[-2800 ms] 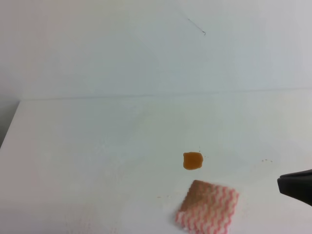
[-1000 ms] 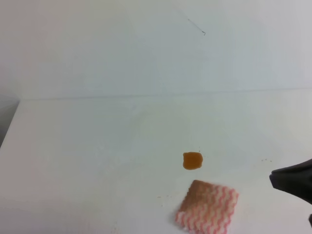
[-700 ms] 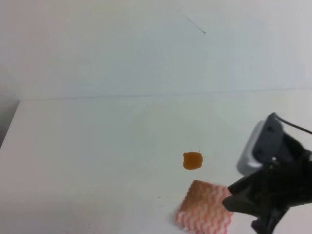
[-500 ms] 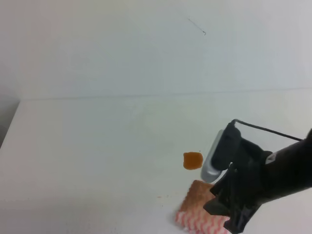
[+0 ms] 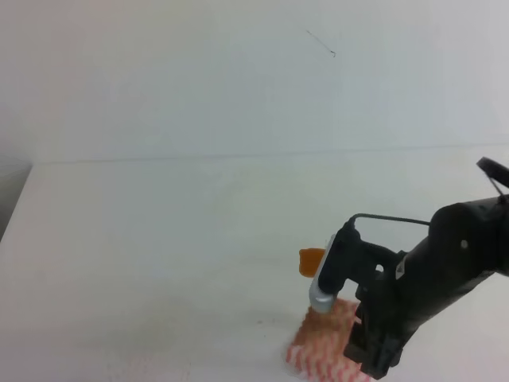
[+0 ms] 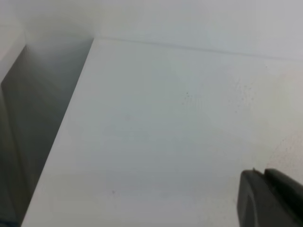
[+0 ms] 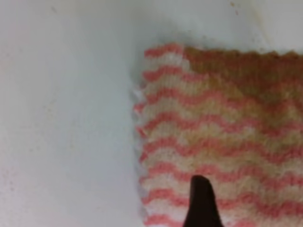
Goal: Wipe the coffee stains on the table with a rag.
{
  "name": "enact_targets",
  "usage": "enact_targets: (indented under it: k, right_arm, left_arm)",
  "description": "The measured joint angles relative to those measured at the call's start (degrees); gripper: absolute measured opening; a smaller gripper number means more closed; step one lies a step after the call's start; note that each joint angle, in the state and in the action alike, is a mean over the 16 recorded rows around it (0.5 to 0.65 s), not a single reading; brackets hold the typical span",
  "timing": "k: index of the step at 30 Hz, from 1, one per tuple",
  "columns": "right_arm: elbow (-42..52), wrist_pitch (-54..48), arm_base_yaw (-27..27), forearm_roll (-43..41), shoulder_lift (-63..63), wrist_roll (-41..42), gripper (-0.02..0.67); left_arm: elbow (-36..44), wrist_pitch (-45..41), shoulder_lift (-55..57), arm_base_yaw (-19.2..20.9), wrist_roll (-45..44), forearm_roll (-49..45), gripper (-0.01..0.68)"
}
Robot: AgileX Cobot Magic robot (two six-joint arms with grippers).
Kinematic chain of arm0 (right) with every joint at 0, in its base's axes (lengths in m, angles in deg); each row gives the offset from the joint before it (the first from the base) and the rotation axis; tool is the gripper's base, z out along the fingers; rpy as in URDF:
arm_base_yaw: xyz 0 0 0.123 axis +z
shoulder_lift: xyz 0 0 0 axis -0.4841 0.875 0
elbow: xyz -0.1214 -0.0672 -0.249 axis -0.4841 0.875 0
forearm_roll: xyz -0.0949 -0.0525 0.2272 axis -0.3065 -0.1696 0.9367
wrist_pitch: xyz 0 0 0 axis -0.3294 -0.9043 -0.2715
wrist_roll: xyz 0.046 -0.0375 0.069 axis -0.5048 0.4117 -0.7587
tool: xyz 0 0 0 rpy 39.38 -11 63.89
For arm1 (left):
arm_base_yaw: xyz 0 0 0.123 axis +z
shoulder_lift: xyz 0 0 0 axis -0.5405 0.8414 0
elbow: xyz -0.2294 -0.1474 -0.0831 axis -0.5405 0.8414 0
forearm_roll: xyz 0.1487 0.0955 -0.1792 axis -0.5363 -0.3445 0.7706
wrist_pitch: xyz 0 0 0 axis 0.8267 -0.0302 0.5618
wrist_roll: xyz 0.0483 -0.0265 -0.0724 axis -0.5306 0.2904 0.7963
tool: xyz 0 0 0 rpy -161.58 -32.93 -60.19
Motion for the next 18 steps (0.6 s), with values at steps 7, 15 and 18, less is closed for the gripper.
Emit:
enact_targets:
  k: [7, 15, 18]
  right_arm:
    - [-1.09, 0.19, 0.45, -0.89, 4.48, -0.5, 0.455]
    - [-2.65, 0.53, 0.84, -1.34, 8.44, -0.64, 0.43]
    - [-3.1, 0.65, 1.01, -1.45, 9.32, -0.69, 0.373]
  left_arm:
    - [0.0, 0.0, 0.0, 0.0, 0.0, 0.0, -0.003]
    - [0.0, 0.0, 0.0, 0.0, 0.0, 0.0, -0.003]
    - [0.0, 0.0, 0.0, 0.0, 0.0, 0.0, -0.003]
